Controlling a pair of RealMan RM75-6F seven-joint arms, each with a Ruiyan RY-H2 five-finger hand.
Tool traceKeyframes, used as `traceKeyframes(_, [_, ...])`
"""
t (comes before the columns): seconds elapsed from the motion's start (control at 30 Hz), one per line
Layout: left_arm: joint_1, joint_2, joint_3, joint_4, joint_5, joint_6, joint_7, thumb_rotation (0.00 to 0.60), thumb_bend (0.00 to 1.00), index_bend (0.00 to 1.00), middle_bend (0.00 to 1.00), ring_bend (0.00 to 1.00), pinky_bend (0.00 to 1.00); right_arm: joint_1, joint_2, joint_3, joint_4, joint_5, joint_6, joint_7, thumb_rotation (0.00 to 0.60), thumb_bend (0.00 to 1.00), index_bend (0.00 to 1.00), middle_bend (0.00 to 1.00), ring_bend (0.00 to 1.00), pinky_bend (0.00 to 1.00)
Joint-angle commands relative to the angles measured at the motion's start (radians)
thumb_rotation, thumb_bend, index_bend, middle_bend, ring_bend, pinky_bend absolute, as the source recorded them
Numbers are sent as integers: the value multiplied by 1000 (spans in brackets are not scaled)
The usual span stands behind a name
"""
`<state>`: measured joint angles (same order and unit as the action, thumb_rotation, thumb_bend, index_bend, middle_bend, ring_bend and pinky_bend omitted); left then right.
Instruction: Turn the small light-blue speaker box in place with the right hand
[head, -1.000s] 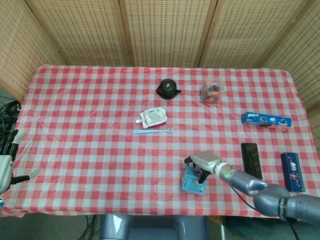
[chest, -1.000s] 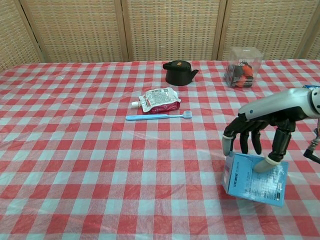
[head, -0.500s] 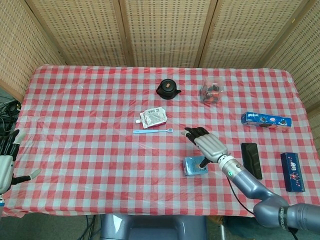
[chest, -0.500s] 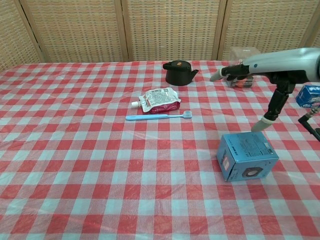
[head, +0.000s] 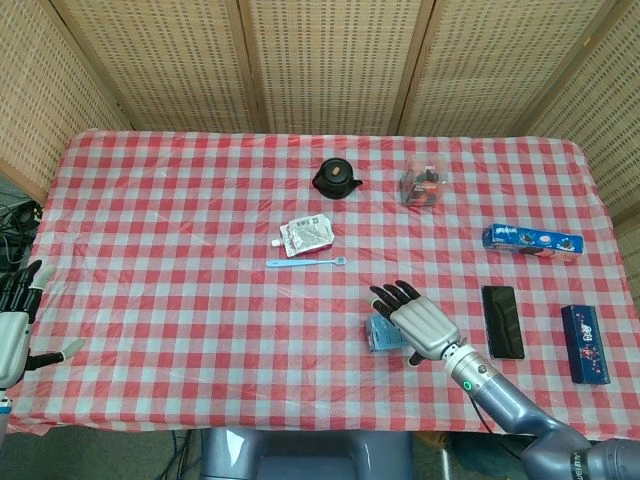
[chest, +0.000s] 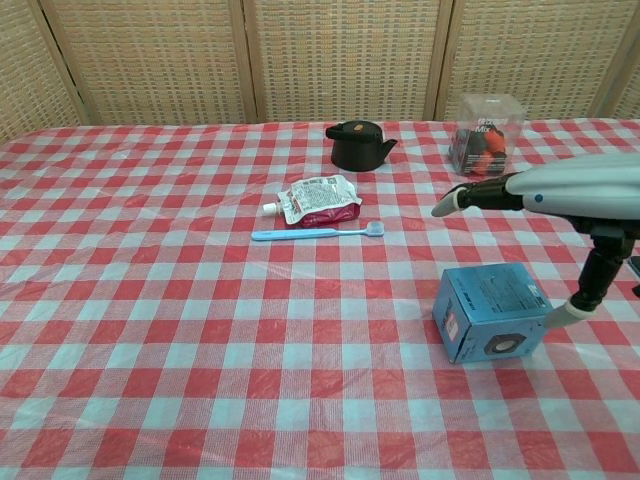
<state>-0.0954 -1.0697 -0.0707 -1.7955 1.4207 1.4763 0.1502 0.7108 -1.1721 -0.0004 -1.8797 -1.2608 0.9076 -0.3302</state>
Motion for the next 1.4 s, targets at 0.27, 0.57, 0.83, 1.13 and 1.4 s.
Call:
traceKeyframes(0.27, [-1, 2, -2, 4, -5, -3, -8, 600, 0, 0, 0, 0, 0, -73, -193, -48, 244, -149, 99, -24, 600, 141, 193, 199, 162, 192])
traceKeyframes(0.57, [-2, 5, -2, 5, -5, -5, -15, 600, 0, 0, 0, 0, 0, -91, -226, -15, 297, -237, 174, 95, 600, 567, 473, 521, 535, 512])
traceKeyframes(0.83, [-3, 8, -1, 5, -3, -5, -20, 600, 0, 0, 0, 0, 0, -43, -125, 71, 151, -113, 65, 178, 600, 660, 504, 543, 542, 523])
traceKeyframes(1.13, [-5, 9, -1, 5, -5, -9, -20, 600, 0, 0, 0, 0, 0, 116, 60, 163, 15, 214, -297, 301, 600, 725, 509, 545, 543, 526])
traceKeyframes(1.4, [-6, 14, -2, 4, -10, -14, -25, 600, 0, 0, 0, 0, 0, 266, 116, 170, 92, 397, -638, 442, 600, 794, 509, 546, 544, 526])
